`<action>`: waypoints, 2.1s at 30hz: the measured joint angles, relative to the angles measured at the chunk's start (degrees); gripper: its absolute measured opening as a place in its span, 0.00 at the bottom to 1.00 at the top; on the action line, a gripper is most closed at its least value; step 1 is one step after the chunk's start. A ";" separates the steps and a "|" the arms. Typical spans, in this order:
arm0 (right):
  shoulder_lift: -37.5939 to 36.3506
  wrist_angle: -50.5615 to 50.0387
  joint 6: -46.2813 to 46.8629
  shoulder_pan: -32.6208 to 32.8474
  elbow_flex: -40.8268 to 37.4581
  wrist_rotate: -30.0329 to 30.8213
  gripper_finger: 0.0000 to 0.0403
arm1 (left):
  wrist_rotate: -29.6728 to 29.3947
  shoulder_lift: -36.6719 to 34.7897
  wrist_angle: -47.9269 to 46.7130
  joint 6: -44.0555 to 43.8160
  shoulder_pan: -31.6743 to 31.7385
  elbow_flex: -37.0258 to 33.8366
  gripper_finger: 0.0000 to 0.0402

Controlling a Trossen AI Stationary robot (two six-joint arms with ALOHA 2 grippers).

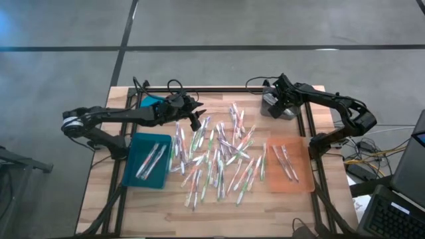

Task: Pick & Place Toothbrushes
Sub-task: Adjust the black bin

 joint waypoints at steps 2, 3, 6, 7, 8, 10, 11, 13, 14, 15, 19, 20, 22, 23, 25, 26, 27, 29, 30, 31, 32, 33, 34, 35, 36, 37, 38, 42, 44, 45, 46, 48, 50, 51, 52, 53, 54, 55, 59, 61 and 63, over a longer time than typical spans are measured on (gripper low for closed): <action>0.01 0.00 0.04 0.00 0.00 0.00 0.32 | 0.01 0.00 0.00 0.02 0.00 0.01 0.37; 0.00 0.02 0.06 0.00 0.00 0.00 0.33 | 0.02 0.00 0.00 0.02 0.00 0.02 0.37; 0.02 -0.40 0.00 0.00 0.06 0.00 0.37 | 0.01 0.00 0.00 0.02 0.00 0.01 0.37; 0.02 -1.21 0.00 0.00 0.26 0.00 0.39 | 0.00 0.00 0.00 0.02 0.00 0.02 0.37; 0.01 -2.00 -0.05 0.00 0.58 0.02 0.40 | 0.00 0.00 0.00 0.02 0.00 0.02 0.37; -0.02 -3.57 -0.24 0.00 1.19 0.02 0.42 | 0.02 0.00 0.00 0.00 0.00 0.00 0.37; -0.02 -4.61 -0.26 0.00 1.48 0.04 0.43 | 0.01 0.00 0.00 0.01 0.01 0.00 0.37; -0.02 -6.84 -0.28 0.00 2.23 0.03 0.45 | 0.02 0.00 0.00 0.02 0.00 0.00 0.37; -0.02 -7.64 -0.45 0.00 2.61 0.02 0.45 | 0.02 0.00 0.00 0.02 0.00 0.01 0.37; -0.04 -8.35 -0.72 0.00 2.94 0.02 0.46 | 0.01 0.00 0.00 0.02 0.01 0.01 0.37; -0.07 -10.72 -2.17 0.02 3.58 -0.02 0.46 | 0.00 0.00 0.00 0.01 0.00 0.01 0.37; -0.09 -10.88 -2.46 0.02 3.58 -0.06 0.45 | 0.02 0.00 0.00 0.02 0.02 0.02 0.37; -0.09 -11.40 -3.05 0.02 3.58 -0.11 0.43 | 0.02 0.00 0.00 0.02 0.02 0.00 0.37; -0.09 -11.33 -3.06 0.02 3.58 -0.11 0.42 | 0.00 0.00 0.00 0.00 0.02 0.02 0.37; -0.21 -11.31 -3.05 0.04 3.58 -0.11 0.38 | 0.02 0.00 0.00 0.00 0.01 0.02 0.37; -0.26 -11.14 -3.09 0.04 3.58 -0.14 0.36 | 0.00 0.00 0.00 0.01 0.02 0.01 0.37; -0.28 -10.78 -3.21 0.04 3.63 -0.26 0.33 | 0.00 0.00 0.00 0.02 0.00 0.02 0.37; -0.28 -10.17 -3.08 0.04 4.03 -0.74 0.28 | 0.02 0.00 0.00 0.02 0.02 0.02 0.37; -0.31 -9.86 -3.01 0.04 4.40 -0.96 0.26 | 0.00 0.00 0.00 0.01 0.01 0.02 0.37; -0.35 -9.61 -2.99 0.04 4.85 -1.44 0.24 | 0.01 0.00 0.00 0.01 0.02 0.02 0.37; -0.38 -9.60 -2.97 0.04 5.27 -2.44 0.21 | 0.02 0.00 0.00 0.01 0.01 0.02 0.37; -0.39 -9.62 -2.93 0.04 5.66 -3.54 0.19 | 0.00 0.00 0.00 0.02 0.01 0.02 0.37; -0.39 -9.72 -2.83 0.07 6.11 -4.14 0.16 | 0.01 0.00 0.00 0.02 0.01 0.01 0.37; -0.39 -10.29 -2.84 0.20 6.63 -4.42 0.14 | 0.00 0.00 0.00 0.02 0.01 0.02 0.37; -0.39 -11.34 -2.84 0.20 7.15 -4.48 0.12 | 0.02 0.00 0.00 0.02 0.01 0.02 0.37; -0.42 -12.78 -2.84 0.20 7.71 -4.48 0.10 | 0.02 0.00 0.00 0.02 0.02 0.02 0.37; -0.42 -14.57 -2.84 0.20 8.25 -4.48 0.08 | 0.00 0.00 0.00 0.00 0.00 0.02 0.37; -0.50 -21.97 -2.26 0.17 10.39 -3.16 0.03 | 0.01 0.00 0.00 0.01 0.01 0.02 0.37; -0.50 -24.28 -1.94 0.29 10.51 -2.17 0.02 | 0.01 0.00 0.00 0.01 0.00 0.01 0.37; -0.50 -24.74 -2.53 0.47 10.40 -2.06 0.02 | 0.02 0.00 0.00 0.02 0.01 0.02 0.37; -0.50 -25.29 -2.81 0.74 10.29 -1.97 0.02 | 0.02 0.00 0.00 0.00 0.00 0.02 0.37; -0.50 -26.63 -2.76 1.34 10.00 -1.99 0.02 | 0.02 0.00 0.00 0.02 0.02 0.02 0.37; -0.50 -27.14 -2.27 1.92 9.92 -1.97 0.02 | 0.00 0.00 0.00 0.02 0.01 0.02 0.37; -0.50 -27.40 -1.66 2.20 9.91 -1.95 0.02 | 0.01 0.00 0.00 0.01 0.01 0.02 0.37; -0.50 -27.72 -1.10 2.41 9.84 -1.95 0.02 | 0.02 0.00 0.00 0.02 0.00 0.02 0.37; -0.50 -27.88 -0.54 2.65 9.69 -1.93 0.02 | 0.01 0.00 0.00 0.01 0.01 0.02 0.37; -0.50 -27.90 -0.04 2.90 9.54 -1.92 0.02 | 0.00 0.00 0.00 0.02 0.02 0.02 0.37; -0.50 -27.90 0.13 3.01 9.37 -1.90 0.02 | 0.02 0.00 0.00 0.00 0.02 0.00 0.37; -0.40 -28.19 1.96 3.23 7.95 -1.90 0.02 | 0.02 0.00 0.00 0.02 0.02 0.00 0.37; -0.37 -28.69 3.41 3.30 7.19 -1.91 0.02 | 0.02 0.00 0.00 0.02 0.02 0.02 0.37; -0.37 -29.26 4.60 3.37 6.41 -2.23 0.02 | 0.02 0.00 0.00 0.02 0.02 0.02 0.37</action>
